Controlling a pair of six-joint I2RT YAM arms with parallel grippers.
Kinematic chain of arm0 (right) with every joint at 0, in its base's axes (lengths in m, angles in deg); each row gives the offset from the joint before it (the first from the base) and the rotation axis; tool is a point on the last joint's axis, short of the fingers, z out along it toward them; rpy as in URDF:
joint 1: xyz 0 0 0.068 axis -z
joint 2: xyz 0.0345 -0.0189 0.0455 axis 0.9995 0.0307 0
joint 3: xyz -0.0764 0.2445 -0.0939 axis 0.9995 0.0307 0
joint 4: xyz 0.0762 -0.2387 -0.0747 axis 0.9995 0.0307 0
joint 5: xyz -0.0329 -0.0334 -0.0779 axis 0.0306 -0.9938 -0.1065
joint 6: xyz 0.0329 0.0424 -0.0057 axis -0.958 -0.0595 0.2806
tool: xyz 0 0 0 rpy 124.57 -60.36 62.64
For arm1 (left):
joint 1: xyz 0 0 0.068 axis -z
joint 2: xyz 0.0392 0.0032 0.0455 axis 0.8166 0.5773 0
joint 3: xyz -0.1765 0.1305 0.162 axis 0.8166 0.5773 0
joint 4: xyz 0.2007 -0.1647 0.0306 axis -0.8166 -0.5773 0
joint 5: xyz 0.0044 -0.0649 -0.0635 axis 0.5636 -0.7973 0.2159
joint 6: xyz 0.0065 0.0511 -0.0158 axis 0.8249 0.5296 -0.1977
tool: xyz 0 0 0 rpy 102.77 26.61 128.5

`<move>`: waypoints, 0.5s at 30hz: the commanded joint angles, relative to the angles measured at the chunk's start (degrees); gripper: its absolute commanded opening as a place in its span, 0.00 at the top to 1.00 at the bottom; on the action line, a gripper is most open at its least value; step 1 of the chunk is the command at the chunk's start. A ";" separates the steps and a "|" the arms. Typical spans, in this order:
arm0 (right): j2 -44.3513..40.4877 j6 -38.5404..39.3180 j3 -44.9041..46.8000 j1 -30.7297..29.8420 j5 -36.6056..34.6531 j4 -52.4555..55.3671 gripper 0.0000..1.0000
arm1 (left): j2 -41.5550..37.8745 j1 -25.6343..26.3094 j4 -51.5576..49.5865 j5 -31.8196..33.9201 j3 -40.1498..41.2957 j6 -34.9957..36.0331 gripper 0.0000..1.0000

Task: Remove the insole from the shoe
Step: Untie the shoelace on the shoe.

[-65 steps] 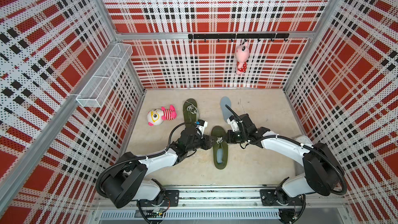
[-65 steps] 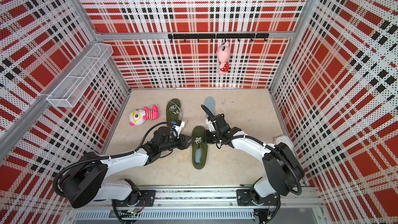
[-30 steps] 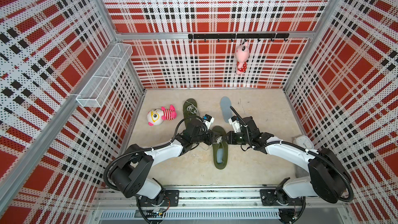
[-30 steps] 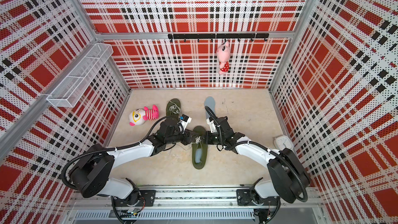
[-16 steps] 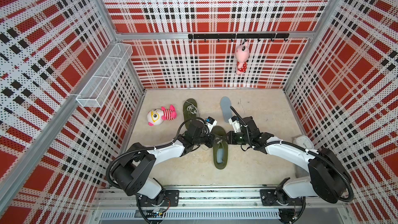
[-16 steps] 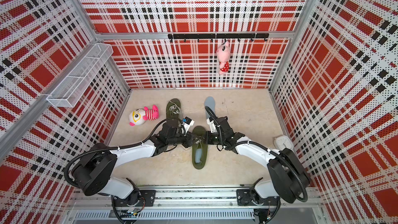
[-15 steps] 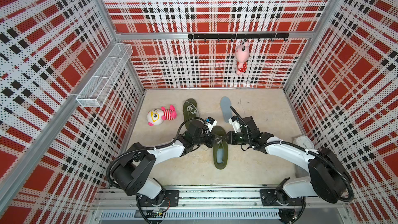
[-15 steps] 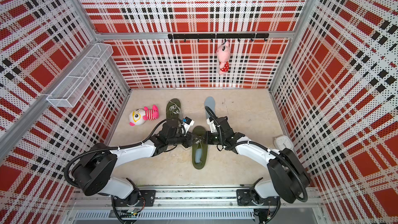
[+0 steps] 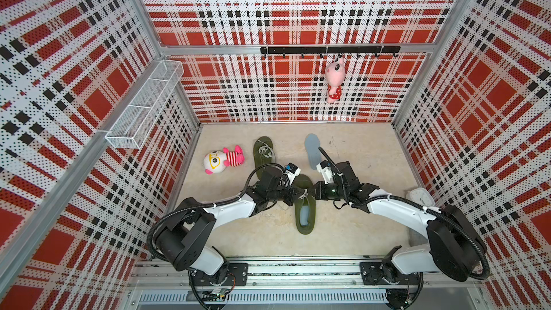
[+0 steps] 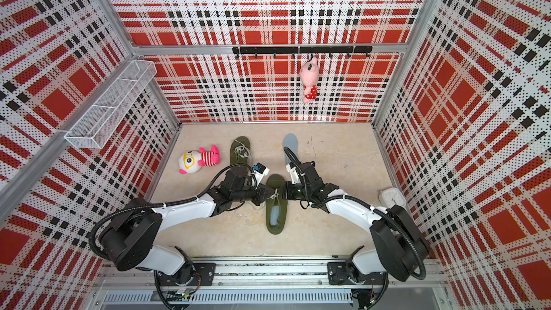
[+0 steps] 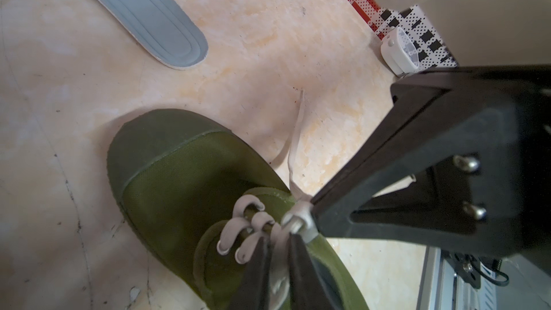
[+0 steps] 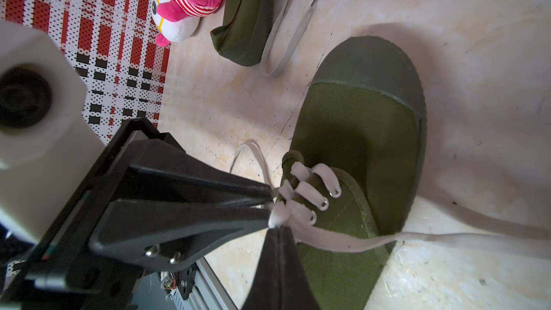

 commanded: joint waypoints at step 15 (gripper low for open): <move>0.10 1.99 3.03 -0.05 -8.53 11.57 1.00 | -8.45 -0.55 4.47 3.07 5.86 -0.49 1.00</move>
